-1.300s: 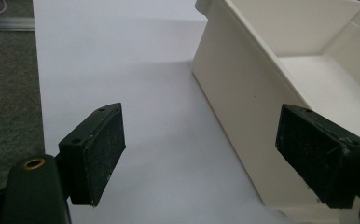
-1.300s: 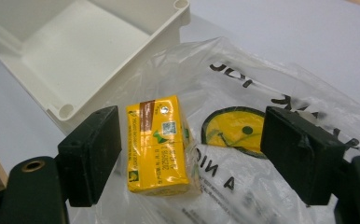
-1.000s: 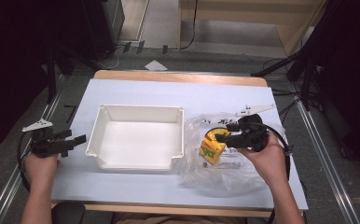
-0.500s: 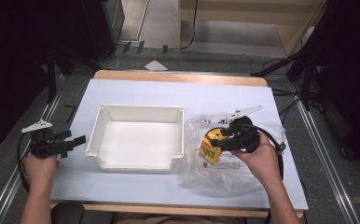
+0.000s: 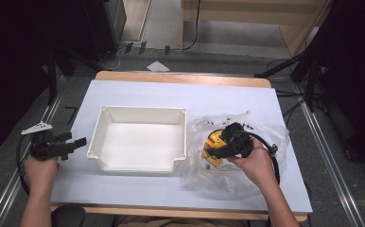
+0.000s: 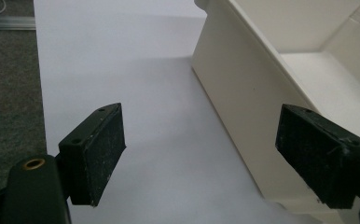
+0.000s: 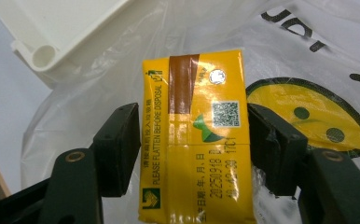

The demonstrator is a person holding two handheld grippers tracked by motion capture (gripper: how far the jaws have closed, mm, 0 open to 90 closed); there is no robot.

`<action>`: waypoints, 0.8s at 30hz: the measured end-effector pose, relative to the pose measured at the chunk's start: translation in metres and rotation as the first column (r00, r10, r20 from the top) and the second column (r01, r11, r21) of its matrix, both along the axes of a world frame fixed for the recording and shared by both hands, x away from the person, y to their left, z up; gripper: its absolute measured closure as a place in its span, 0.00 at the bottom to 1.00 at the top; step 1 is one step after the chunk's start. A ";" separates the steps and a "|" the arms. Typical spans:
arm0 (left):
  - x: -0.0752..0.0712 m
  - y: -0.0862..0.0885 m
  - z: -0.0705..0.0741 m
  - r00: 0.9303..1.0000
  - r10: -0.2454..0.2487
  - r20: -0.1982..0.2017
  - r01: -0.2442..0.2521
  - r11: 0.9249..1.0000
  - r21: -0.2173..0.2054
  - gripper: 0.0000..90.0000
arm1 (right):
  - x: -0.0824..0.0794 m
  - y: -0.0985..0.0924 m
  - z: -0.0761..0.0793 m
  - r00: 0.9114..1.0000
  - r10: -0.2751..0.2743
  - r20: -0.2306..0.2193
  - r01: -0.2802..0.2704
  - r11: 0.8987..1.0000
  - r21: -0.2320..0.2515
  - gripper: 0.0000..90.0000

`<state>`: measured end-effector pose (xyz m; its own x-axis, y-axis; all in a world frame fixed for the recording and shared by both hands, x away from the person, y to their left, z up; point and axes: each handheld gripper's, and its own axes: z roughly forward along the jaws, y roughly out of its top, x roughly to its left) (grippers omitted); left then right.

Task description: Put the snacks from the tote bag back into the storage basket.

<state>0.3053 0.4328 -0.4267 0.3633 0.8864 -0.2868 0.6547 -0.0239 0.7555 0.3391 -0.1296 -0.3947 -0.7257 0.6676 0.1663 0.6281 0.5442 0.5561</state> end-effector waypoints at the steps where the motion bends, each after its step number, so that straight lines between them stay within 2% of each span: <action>1: 0.000 0.000 0.000 1.000 0.000 0.000 0.000 1.000 0.000 0.19 | 0.001 0.000 -0.001 1.000 0.002 0.001 -0.002 1.000 -0.004 0.44; 8: 0.000 0.000 0.000 1.000 -0.002 -0.001 0.002 1.000 -0.001 0.19 | 0.004 0.002 -0.009 1.000 -0.008 -0.006 0.008 1.000 -0.012 0.48; 19: 0.001 -0.001 -0.001 1.000 -0.006 -0.003 0.006 1.000 0.004 0.19 | 0.005 0.004 -0.012 1.000 0.001 0.007 -0.001 1.000 -0.018 0.50; 22: 0.002 -0.001 -0.001 1.000 -0.005 -0.005 0.005 1.000 0.006 0.19 | 0.003 0.005 -0.011 0.999 0.014 0.043 -0.013 1.000 -0.027 0.55; 24: 0.002 -0.001 -0.001 1.000 -0.005 -0.004 0.006 1.000 0.005 0.19 | 0.003 0.006 -0.011 0.999 0.018 0.049 -0.016 0.999 -0.035 0.56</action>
<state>0.3070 0.4315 -0.4276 0.3669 0.8858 -0.2840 0.6578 -0.0312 0.7525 0.3422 -0.1241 -0.4054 -0.7435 0.6601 0.1068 0.5910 0.5740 0.5667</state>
